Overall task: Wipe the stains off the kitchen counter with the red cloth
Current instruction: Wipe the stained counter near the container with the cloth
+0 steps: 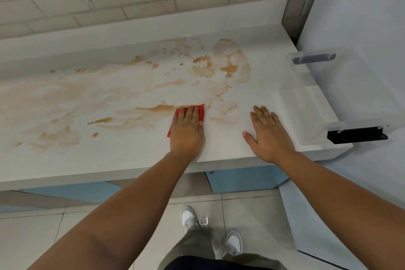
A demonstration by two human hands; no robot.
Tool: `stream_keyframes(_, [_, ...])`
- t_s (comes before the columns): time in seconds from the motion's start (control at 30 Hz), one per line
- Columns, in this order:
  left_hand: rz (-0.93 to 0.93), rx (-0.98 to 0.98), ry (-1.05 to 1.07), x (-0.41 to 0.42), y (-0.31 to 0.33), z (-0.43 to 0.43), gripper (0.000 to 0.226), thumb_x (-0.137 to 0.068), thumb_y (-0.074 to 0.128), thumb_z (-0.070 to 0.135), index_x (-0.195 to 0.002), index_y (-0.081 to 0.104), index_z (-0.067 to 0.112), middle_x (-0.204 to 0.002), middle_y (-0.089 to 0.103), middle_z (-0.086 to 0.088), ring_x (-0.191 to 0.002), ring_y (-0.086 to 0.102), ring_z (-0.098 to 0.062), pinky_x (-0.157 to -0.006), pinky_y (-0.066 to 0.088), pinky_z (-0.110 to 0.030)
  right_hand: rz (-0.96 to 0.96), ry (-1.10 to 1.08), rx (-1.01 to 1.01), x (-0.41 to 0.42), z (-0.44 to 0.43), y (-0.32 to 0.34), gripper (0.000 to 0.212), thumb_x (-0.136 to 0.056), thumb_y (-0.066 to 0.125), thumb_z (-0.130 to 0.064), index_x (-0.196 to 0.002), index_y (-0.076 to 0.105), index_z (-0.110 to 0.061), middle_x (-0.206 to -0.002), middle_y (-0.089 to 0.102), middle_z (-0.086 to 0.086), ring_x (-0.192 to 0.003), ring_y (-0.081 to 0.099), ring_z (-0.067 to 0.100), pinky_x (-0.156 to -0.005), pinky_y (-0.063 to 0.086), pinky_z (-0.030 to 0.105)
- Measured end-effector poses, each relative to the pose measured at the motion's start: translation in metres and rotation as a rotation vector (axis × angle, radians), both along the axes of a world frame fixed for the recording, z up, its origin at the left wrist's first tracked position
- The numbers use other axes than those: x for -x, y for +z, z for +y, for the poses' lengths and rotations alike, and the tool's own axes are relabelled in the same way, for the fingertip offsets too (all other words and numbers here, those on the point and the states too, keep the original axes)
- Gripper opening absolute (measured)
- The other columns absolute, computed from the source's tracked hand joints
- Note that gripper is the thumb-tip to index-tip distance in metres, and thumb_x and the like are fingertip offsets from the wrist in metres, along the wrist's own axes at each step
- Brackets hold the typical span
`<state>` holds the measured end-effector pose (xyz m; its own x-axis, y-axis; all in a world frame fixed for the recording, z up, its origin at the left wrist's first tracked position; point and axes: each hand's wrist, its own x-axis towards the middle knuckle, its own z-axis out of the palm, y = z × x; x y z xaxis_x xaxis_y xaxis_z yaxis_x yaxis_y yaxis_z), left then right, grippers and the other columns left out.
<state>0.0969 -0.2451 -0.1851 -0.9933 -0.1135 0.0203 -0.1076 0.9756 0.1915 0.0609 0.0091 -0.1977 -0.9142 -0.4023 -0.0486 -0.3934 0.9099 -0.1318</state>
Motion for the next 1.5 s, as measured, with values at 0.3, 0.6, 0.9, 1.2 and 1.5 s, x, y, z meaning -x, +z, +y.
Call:
stream_keyframes(0.3, [-0.058, -0.014, -0.350, -0.038, -0.002, -0.034, 0.058, -0.104, 0.016, 0.043, -0.157, 0.015, 0.019, -0.164, 0.010, 0.001, -0.151, -0.003, -0.016, -0.123, -0.002, -0.034, -0.010, -0.004, 0.010, -0.001, 0.000, 0.003, 0.074, -0.099, 0.020, -0.056, -0.155, 0.009, -0.011, -0.164, -0.001, 0.005, -0.150, -0.006, 0.019, -0.122, -0.001, 0.038])
stream_keyframes(0.6, [-0.088, 0.011, -0.120, 0.032, 0.005, 0.018, 0.058, -0.104, 0.015, 0.037, -0.157, 0.009, 0.015, -0.165, 0.006, -0.001, -0.152, -0.004, -0.025, -0.123, -0.001, -0.042, -0.003, -0.012, 0.025, -0.002, -0.001, 0.004, 0.074, -0.099, 0.020, -0.057, -0.155, 0.010, -0.011, -0.164, 0.000, 0.005, -0.150, -0.005, 0.018, -0.122, -0.001, 0.038])
stream_keyframes(0.9, [-0.085, -0.001, -0.523, -0.009, -0.001, 0.004, 0.060, -0.102, 0.011, 0.045, -0.157, 0.015, 0.020, -0.164, 0.010, 0.003, -0.152, -0.003, -0.015, -0.123, 0.005, -0.040, -0.012, -0.014, 0.007, -0.002, -0.001, 0.005, 0.075, -0.098, 0.018, -0.058, -0.155, 0.008, -0.011, -0.164, -0.001, 0.005, -0.150, -0.006, 0.018, -0.122, 0.000, 0.038])
stream_keyframes(1.2, [-0.096, 0.018, -0.214, 0.054, 0.004, 0.023, 0.058, -0.104, 0.015, 0.038, -0.157, 0.010, 0.017, -0.165, 0.007, 0.000, -0.152, -0.003, -0.025, -0.123, -0.001, -0.041, -0.016, -0.022, 0.012, -0.004, -0.002, 0.006, 0.076, -0.097, 0.015, -0.060, -0.155, 0.007, -0.011, -0.164, -0.002, 0.004, -0.150, -0.007, 0.019, -0.122, 0.000, 0.039])
stream_keyframes(1.5, [-0.112, 0.021, -0.561, 0.017, 0.001, 0.029, 0.055, -0.105, 0.016, 0.040, -0.157, 0.010, 0.024, -0.165, 0.005, 0.006, -0.151, -0.007, -0.015, -0.123, -0.002, -0.037, -0.017, -0.024, 0.068, -0.005, -0.002, 0.007, 0.083, -0.094, 0.007, -0.065, -0.154, 0.013, -0.009, -0.163, 0.005, 0.006, -0.150, -0.003, 0.019, -0.122, 0.005, 0.041])
